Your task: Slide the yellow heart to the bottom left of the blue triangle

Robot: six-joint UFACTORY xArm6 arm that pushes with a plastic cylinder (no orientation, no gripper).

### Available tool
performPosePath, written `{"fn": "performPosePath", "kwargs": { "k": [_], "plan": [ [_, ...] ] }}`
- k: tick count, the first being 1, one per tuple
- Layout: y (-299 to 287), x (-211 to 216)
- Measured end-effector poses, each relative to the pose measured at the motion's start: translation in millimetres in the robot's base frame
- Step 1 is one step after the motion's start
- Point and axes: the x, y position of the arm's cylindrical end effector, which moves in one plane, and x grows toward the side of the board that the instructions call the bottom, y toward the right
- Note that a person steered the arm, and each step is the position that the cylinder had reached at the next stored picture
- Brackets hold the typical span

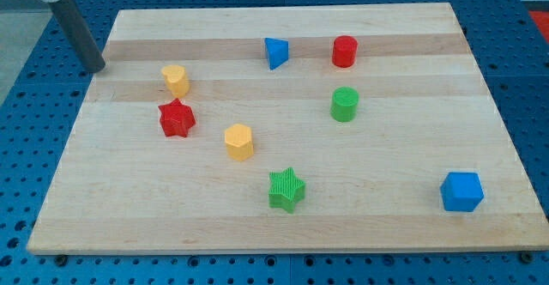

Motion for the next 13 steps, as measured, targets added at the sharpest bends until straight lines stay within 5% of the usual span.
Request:
{"fn": "performPosePath", "kwargs": {
  "k": [4,6,7,10,12,13],
  "plan": [
    [143.0,43.6],
    [120.1,50.5],
    [113.3,23.4],
    [232.1,7.1],
    [204.6,-80.8],
    [277.0,-103.3]
  ]
}}
